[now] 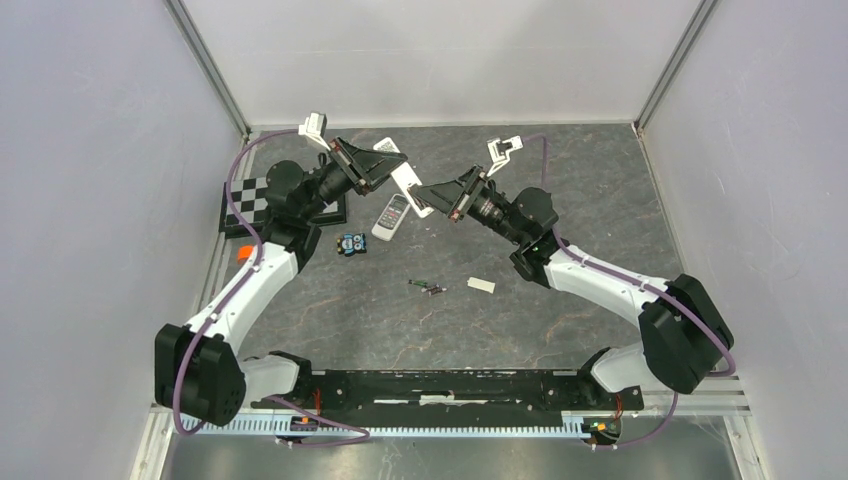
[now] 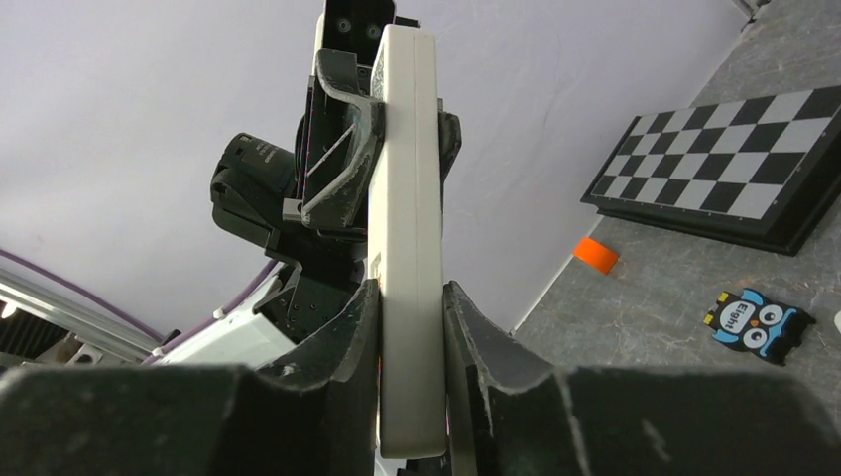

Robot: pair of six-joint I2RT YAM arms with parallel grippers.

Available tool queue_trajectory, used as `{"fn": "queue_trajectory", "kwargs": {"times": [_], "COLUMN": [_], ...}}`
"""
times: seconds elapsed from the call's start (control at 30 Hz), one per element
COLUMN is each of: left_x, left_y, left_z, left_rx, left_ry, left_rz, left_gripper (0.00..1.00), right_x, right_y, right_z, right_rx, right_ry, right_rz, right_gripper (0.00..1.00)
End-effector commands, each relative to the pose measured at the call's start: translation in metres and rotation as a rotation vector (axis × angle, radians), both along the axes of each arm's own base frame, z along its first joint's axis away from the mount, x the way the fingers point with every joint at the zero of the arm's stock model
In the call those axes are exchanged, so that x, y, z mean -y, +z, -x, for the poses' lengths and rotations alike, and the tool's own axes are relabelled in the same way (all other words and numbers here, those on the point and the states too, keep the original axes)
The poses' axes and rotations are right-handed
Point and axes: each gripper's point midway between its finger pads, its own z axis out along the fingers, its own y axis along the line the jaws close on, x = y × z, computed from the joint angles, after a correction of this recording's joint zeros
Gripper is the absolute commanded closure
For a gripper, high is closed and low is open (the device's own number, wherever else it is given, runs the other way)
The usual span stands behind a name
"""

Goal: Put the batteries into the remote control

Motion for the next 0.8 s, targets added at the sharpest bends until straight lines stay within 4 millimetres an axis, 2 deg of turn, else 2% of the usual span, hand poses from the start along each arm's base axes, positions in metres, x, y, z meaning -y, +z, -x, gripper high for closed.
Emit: {"fn": "queue_trajectory", "kwargs": {"times": [0.0,0.07,0.1,0.13,0.17,0.2,0.27,0.33,0.43,0.53,0.67,0.77], "left_x": [0.001,0.002,0.002,0.001,0.001,-0.002,-0.007,-0.013,-0.028,-0.043,-0.062,-0.075], "left_y": [0.05,0.048,0.045,0.043,0.037,0.028,0.015,0.003,-0.018,-0.039,-0.064,-0.071], "left_z": [0.014,0.013,0.013,0.012,0.01,0.006,0.0,-0.005,-0.012,-0.014,-0.012,-0.007], "left_rx": [0.08,0.078,0.077,0.074,0.068,0.076,0.065,0.064,0.04,0.016,-0.018,-0.019], "left_ry": [-0.041,-0.04,-0.037,-0.033,-0.027,0.001,0.034,0.07,0.147,0.205,0.27,0.315], "left_rz": [0.049,0.029,0.018,0.007,-0.01,-0.056,-0.12,-0.195,-0.289,-0.368,-0.482,-0.533], "left_gripper": [0.98,0.98,0.98,0.98,0.98,0.98,0.98,0.98,0.98,0.98,0.98,0.98], "right_x": [-0.003,-0.002,-0.002,-0.001,0.001,0.014,0.032,0.045,0.052,0.057,0.069,0.061], "right_y": [-0.001,0.005,0.01,0.016,0.024,0.048,0.06,0.058,0.034,-0.013,-0.083,-0.125], "right_z": [-0.002,-0.002,-0.001,0.0,0.001,0.004,0.003,0.006,0.012,0.011,0.003,0.008], "right_rx": [0.076,0.093,0.11,0.129,0.146,0.213,0.255,0.293,0.351,0.381,0.43,0.467], "right_ry": [-0.007,-0.007,-0.001,0.004,0.017,0.053,0.057,0.064,0.055,0.026,-0.071,-0.065], "right_rz": [0.051,0.039,0.028,0.014,-0.002,-0.048,-0.055,-0.021,0.098,0.284,0.599,0.795], "right_gripper": [0.81,0.79,0.73,0.63,0.48,0.26,0.19,0.17,0.16,0.2,0.33,0.39]}}
